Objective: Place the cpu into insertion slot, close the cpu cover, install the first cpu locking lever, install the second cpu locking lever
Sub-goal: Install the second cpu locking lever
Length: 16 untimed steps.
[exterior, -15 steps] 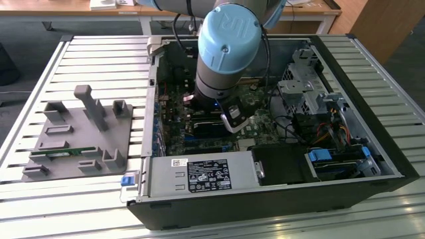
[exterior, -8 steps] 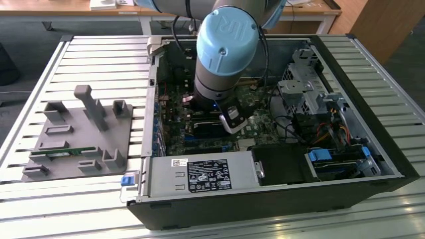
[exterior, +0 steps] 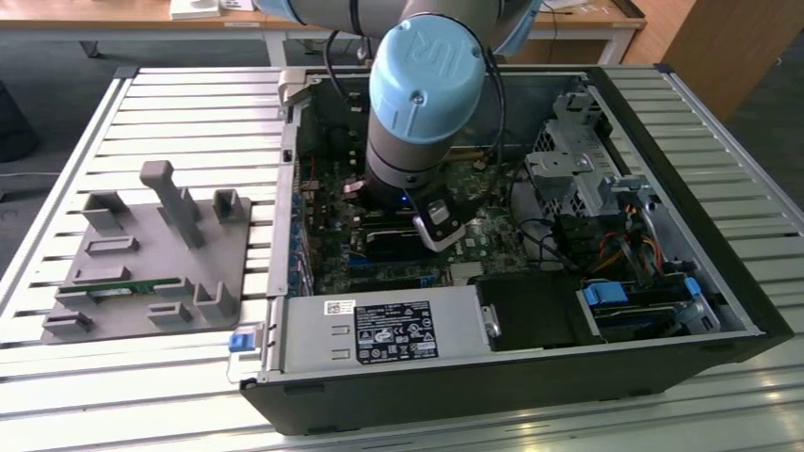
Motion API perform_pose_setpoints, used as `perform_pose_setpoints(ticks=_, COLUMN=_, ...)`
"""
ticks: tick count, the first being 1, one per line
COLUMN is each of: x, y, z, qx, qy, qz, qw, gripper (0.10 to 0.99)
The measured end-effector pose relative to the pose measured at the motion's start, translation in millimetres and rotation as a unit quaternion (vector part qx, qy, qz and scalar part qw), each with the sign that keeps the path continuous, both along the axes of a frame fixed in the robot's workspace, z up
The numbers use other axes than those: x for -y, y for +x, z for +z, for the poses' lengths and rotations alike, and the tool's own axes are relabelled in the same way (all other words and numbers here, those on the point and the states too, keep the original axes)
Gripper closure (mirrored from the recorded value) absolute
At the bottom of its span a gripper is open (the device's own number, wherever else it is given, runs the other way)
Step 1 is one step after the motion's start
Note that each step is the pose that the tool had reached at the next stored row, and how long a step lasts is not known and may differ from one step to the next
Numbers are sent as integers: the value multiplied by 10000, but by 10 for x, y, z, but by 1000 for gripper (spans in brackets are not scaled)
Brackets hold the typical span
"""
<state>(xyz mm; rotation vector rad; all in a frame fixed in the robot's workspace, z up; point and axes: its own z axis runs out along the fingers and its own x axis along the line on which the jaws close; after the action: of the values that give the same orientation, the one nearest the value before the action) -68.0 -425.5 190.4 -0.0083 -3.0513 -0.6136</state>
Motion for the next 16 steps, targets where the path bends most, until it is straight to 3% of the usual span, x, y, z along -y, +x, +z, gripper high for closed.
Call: perform_pose_setpoints(ticks=16, x=-41, y=-23, z=-56, qx=-1, qy=-2, qz=0, qw=10000, gripper=980)
